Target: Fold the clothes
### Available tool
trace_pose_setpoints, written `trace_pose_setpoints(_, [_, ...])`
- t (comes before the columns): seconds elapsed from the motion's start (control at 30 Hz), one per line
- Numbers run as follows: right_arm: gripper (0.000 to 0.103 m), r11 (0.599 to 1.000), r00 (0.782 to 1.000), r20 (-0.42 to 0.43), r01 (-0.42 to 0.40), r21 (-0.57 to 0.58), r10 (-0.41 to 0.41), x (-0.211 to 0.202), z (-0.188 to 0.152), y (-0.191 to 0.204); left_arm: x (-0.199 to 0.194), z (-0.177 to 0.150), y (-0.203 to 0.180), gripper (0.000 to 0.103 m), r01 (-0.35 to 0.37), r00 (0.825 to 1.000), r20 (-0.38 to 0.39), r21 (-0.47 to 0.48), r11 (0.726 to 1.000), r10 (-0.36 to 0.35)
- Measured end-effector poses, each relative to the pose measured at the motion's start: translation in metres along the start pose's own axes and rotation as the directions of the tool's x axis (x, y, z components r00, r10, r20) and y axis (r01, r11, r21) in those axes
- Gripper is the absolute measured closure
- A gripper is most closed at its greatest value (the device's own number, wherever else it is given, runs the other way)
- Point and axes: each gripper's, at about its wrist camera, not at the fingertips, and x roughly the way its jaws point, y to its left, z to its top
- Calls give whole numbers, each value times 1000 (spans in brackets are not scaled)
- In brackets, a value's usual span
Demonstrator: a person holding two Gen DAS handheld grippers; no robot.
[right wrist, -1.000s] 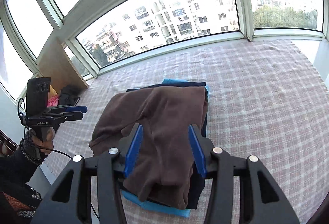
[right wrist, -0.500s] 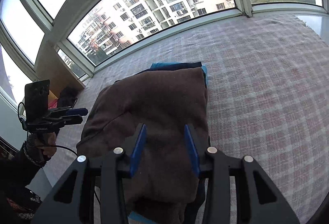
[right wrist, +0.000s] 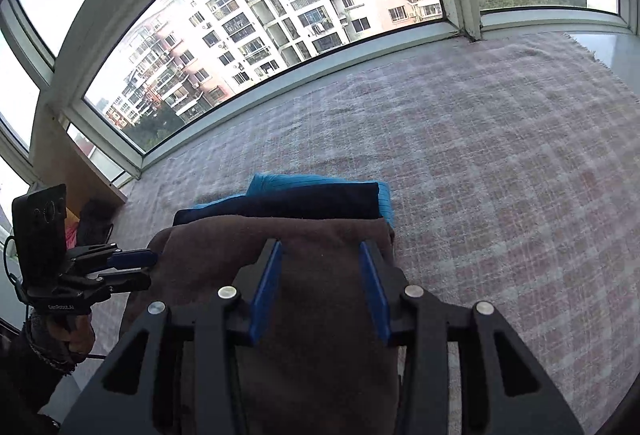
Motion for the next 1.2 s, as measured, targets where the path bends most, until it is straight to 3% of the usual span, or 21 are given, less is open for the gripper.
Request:
trace_pose_setpoints(0.17, [62,997,998,60,21,-68,-16,-61,-62,28,-61,-27,-23,59,70,995,66,40,997,-72])
trace_pose_setpoints(0.27, [62,995,999,23,48,-82,-46,-52,-105,31,-75,-61,-44,59,128,990,52,74,989,-132])
trace_pose_setpoints(0.33, [61,990,996,-10,83,-116,-84,-37,-121,28,-62,-82,-52,59,160,987,0,88,983,-161])
trace_pose_setpoints(0.43, [62,994,995,7,102,-48,-102,-59,-112,34,-25,-107,-54,58,99,993,-72,145,984,-89])
trace_pose_setpoints(0.53, [61,990,985,108,138,-30,-134,-99,-112,61,-45,-102,-55,59,98,995,-41,129,987,-93])
trace_pose_setpoints(0.6, [42,989,979,154,142,-42,-134,-112,-122,83,-59,-100,-57,59,97,995,-19,121,988,-96])
trace_pose_setpoints(0.63, [42,986,976,159,157,-55,-147,-110,-129,92,-70,-100,-62,57,99,995,12,137,986,-102])
trace_pose_setpoints(0.77, [43,945,960,24,281,-168,-281,-62,-149,88,-71,-105,-87,48,91,994,46,230,969,-104])
trace_pose_setpoints(0.83, [43,929,947,-34,307,-208,-320,-51,-150,80,-35,-113,-91,49,58,998,-34,283,957,-51])
trace_pose_setpoints(0.9, [43,929,944,-27,320,-188,-330,-63,-143,83,-10,-127,-94,55,-7,998,-61,394,919,33])
trace_pose_setpoints(0.97, [43,908,925,14,377,-184,-381,-82,-137,95,-19,-129,-97,54,-18,998,-53,442,897,46])
trace_pose_setpoints(1.0, [43,914,927,32,373,-162,-373,-94,-137,103,-24,-129,-98,54,-21,997,-51,458,889,50])
trace_pose_setpoints(1.07, [42,934,938,69,346,-85,-341,-117,-143,123,-42,-120,-89,54,18,997,-72,394,919,11])
trace_pose_setpoints(1.2, [42,928,918,148,372,7,-369,-136,-174,190,-108,-119,-71,49,77,997,-18,273,959,-75])
